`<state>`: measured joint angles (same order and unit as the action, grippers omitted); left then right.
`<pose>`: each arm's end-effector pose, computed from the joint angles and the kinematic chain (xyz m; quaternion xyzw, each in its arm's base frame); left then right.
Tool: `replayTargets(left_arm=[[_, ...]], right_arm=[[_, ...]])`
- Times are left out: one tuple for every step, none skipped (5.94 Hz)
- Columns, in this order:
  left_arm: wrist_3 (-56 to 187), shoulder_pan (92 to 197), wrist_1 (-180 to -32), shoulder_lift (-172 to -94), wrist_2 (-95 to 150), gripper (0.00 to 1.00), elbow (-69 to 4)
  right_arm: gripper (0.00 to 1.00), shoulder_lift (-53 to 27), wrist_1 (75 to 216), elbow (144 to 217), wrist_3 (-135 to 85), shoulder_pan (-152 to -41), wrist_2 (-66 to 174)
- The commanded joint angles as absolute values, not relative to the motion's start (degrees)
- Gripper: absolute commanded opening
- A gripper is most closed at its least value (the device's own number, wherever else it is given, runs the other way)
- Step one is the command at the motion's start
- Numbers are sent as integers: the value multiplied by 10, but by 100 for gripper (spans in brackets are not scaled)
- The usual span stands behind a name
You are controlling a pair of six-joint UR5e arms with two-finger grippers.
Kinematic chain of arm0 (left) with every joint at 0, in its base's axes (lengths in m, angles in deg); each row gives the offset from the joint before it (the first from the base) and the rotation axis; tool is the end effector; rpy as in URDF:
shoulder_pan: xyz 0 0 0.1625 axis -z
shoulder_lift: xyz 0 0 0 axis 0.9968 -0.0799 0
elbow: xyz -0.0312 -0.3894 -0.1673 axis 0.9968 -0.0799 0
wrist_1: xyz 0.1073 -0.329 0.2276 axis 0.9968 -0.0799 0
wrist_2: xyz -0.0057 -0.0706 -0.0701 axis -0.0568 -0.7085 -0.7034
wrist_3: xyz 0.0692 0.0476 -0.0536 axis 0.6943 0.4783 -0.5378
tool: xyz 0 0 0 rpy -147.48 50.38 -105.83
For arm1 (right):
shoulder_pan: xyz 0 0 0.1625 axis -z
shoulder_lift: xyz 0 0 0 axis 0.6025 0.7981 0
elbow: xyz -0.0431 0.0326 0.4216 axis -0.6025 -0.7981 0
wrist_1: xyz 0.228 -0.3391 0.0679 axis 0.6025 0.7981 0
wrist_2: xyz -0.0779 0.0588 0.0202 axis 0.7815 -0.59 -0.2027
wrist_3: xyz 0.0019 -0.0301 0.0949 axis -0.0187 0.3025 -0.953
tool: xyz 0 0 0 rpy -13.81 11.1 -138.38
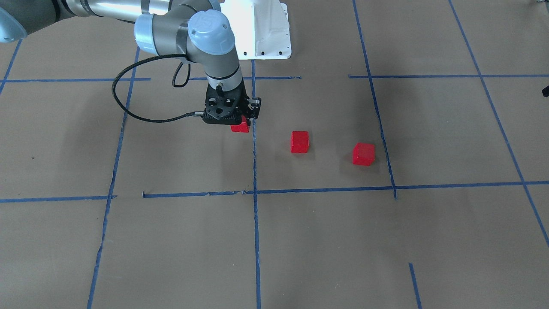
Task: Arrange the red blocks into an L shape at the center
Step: 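Carry the red cube with the right gripper to the table center and set it down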
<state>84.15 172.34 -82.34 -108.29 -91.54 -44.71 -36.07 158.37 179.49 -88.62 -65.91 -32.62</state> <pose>-0.0313 -0.4636 0.5718 0.0858 0.4260 0.0921 0.8959 -0.5678 -0.4274 0.1864 -0.0192 -0.4110 0.0850 0.9075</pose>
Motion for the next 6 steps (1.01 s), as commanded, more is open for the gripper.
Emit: replayTargets(left_arm=[[840, 1723, -823, -1083, -915, 100, -453], [840, 1723, -823, -1083, -915, 100, -453], [840, 1723, -823, -1082, -916, 100, -453], [840, 1723, -823, -1081, -917, 100, -453], [840, 1723, -823, -1081, -918, 100, -453], [840, 1723, -823, -1081, -918, 100, -452]], right_arm=[[0, -369, 1582, 1777, -851, -647, -317], [0, -369, 1583, 1775, -846, -642, -315], [2, -379, 1583, 1765, -851, -639, -314], [2, -380, 1582, 1765, -853, -634, -314], [3, -380, 1582, 1764, -853, -632, -313], [5, -380, 1582, 1760, -854, -630, -312]])
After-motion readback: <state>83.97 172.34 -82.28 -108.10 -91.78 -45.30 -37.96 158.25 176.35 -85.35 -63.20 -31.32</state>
